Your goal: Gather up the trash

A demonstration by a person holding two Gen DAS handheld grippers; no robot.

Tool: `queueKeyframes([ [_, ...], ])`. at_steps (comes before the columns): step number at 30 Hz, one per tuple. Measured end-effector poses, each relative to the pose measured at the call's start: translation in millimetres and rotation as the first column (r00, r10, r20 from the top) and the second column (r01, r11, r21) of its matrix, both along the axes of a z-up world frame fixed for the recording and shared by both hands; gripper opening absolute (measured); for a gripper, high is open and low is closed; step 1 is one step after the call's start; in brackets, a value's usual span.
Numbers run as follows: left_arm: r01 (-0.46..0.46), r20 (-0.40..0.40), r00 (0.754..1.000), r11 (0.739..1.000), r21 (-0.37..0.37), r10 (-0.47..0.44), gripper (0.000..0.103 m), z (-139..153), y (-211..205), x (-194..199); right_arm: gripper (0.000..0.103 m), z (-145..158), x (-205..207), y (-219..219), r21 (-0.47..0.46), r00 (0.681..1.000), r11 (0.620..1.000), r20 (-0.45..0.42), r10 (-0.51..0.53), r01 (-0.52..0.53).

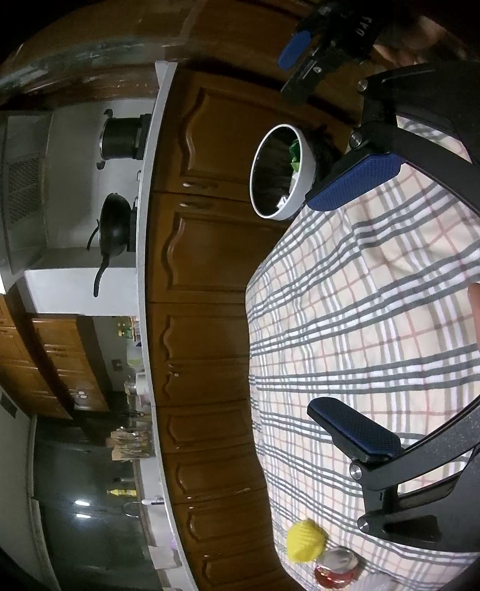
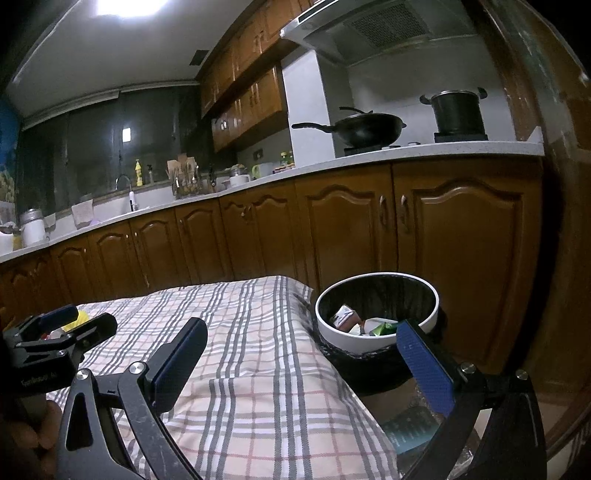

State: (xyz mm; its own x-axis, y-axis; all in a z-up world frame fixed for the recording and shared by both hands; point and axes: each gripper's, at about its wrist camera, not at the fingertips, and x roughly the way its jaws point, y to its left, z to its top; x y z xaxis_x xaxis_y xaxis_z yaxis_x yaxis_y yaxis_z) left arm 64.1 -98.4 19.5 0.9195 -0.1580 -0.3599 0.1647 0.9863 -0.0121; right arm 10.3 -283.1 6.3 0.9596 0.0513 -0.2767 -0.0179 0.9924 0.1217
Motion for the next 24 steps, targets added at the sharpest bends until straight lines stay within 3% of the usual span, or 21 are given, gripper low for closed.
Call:
queueKeyframes([
  [24, 0.003, 0.006, 1.000, 1.000, 0.009, -0.003, 0.103, 2.0, -5.2, -1.0, 0.103, -1.5, -2.2, -3.5, 0.005, 1.000, 1.000, 0.003, 0.009, -0.009],
])
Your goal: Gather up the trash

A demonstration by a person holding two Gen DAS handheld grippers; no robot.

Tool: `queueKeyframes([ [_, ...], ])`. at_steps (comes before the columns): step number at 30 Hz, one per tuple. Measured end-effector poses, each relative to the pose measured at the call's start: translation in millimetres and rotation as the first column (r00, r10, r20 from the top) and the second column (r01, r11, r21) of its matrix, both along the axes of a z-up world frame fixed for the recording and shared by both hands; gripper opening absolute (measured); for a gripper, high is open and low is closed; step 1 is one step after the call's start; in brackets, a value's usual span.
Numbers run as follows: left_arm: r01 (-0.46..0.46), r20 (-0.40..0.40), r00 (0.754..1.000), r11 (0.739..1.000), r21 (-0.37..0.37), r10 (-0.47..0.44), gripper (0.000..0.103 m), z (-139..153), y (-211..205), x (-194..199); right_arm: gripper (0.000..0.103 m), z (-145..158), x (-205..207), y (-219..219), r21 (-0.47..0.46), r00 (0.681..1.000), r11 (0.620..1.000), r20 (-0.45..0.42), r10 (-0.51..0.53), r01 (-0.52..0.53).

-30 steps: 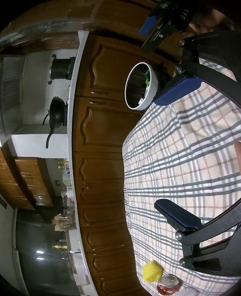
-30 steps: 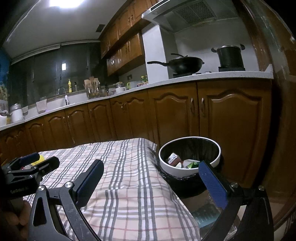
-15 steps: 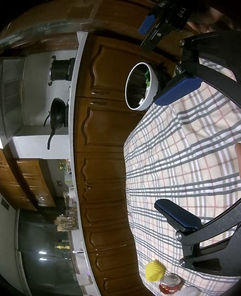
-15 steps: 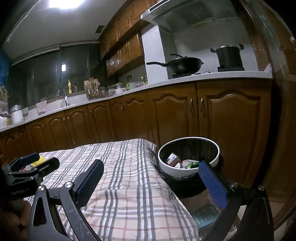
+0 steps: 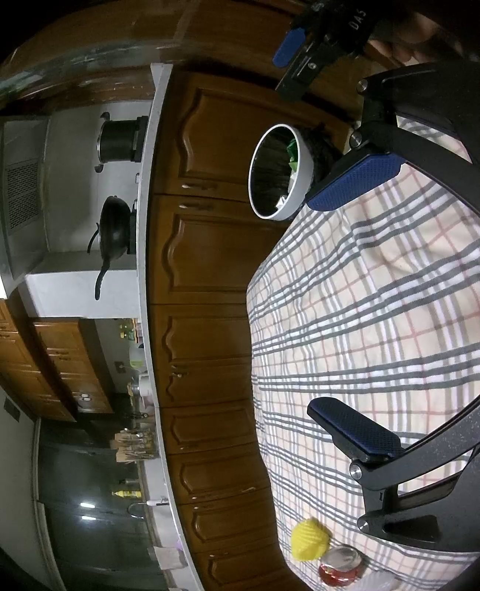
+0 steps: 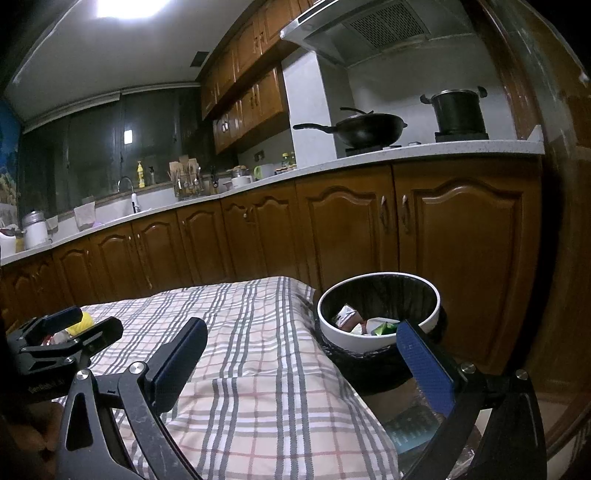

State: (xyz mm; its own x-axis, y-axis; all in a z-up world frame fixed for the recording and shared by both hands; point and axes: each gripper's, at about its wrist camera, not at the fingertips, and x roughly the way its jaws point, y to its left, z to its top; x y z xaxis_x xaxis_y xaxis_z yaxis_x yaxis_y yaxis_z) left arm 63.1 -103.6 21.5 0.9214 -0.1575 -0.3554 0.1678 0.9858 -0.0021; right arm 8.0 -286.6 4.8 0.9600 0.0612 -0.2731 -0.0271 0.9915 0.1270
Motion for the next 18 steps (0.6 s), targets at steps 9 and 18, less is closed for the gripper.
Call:
queueKeyframes([
  [9, -0.006, 0.004, 1.000, 1.000, 0.002, 0.006, 0.103, -0.7, -1.2, -1.0, 0.103, 2.3, -3.5, 4.5, 0.001, 1.000, 1.000, 0.005, 0.005, -0.005],
  [18, -0.006, 0.005, 1.000, 1.000, 0.003, 0.006, 0.103, -0.6, -1.6, -0.5, 0.103, 3.8, -4.7, 8.6, 0.005, 1.000, 1.000, 0.006, 0.010, -0.010],
])
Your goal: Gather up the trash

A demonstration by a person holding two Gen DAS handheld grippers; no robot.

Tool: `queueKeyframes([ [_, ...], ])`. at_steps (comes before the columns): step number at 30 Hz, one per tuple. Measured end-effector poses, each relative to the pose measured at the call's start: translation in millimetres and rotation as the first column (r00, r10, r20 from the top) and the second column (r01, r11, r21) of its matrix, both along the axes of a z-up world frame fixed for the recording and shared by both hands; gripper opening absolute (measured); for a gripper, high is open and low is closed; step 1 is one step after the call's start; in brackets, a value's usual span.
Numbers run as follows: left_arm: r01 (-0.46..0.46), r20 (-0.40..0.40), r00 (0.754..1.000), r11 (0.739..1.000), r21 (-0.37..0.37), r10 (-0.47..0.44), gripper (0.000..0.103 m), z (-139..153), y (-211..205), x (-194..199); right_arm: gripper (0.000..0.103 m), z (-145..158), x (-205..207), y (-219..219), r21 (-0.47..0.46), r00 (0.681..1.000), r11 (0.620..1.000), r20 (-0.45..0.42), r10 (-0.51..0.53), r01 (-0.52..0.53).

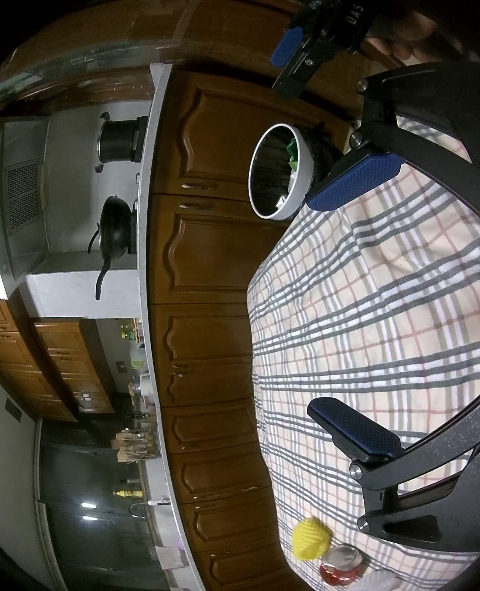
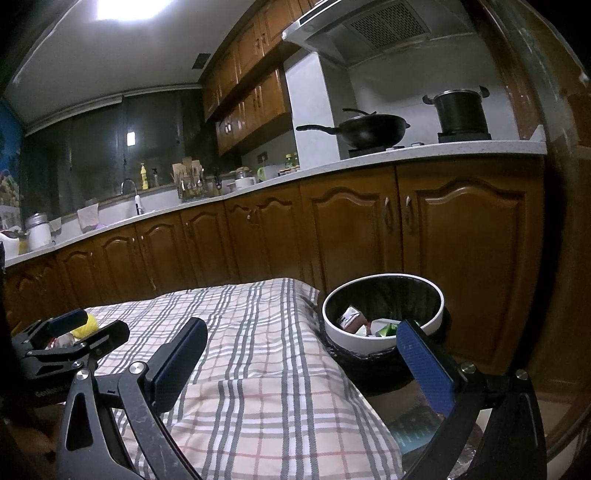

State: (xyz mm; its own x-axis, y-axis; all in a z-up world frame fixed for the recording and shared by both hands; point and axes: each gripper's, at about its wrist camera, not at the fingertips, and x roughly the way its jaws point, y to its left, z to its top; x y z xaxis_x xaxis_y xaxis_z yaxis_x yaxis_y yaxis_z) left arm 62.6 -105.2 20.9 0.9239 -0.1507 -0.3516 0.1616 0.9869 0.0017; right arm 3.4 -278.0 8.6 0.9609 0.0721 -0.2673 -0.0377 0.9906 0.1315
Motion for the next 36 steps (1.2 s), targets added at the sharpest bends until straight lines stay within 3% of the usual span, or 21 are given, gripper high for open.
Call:
queueKeyframes([
  [36, 0.003, -0.019, 1.000, 1.000, 0.006, -0.002, 0.103, -8.7, 3.0, 9.0, 0.103, 0.2, 6.6, -1.0, 0.017, 1.000, 1.000, -0.007, 0.014, -0.014],
])
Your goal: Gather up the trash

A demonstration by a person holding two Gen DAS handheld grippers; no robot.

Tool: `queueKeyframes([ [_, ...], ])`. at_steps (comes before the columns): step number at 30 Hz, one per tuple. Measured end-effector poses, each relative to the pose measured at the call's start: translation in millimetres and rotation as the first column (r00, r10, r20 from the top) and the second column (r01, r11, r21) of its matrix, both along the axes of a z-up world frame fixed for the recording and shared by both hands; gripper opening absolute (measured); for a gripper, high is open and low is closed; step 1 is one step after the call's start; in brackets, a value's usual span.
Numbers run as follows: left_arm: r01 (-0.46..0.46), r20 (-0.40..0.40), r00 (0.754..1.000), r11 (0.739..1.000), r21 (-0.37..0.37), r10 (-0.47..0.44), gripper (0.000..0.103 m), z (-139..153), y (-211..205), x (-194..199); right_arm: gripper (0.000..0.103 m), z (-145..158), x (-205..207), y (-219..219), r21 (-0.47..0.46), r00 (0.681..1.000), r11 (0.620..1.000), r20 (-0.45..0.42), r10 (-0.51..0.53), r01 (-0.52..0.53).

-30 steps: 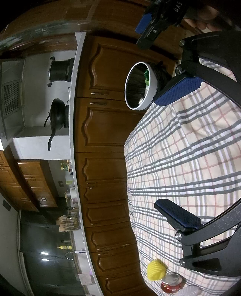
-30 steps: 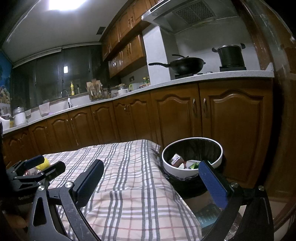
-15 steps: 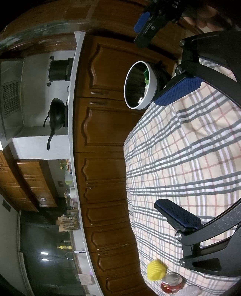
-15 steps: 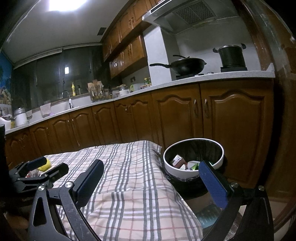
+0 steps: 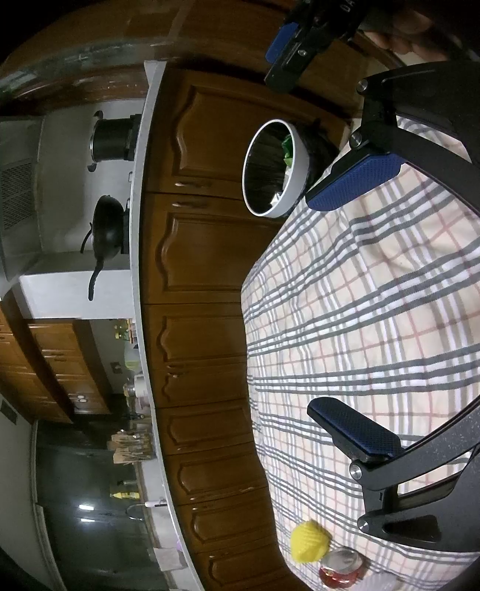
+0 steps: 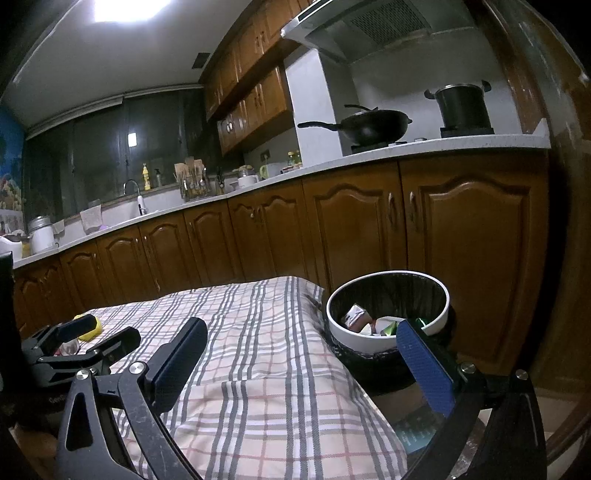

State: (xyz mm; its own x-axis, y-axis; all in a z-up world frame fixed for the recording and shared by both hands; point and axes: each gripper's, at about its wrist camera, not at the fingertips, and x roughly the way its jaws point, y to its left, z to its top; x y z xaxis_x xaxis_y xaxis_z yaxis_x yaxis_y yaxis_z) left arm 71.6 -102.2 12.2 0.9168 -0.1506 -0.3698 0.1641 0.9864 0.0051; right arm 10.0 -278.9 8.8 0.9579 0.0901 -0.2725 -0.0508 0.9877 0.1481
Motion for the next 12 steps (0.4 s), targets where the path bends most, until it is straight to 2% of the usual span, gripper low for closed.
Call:
queueKeyframes([
  [12, 0.006, -0.013, 1.000, 1.000, -0.001, -0.006, 0.103, -2.9, 0.6, 3.7, 0.103, -5.1, 2.8, 2.7, 0.004, 1.000, 1.000, -0.015, 0.002, -0.002],
])
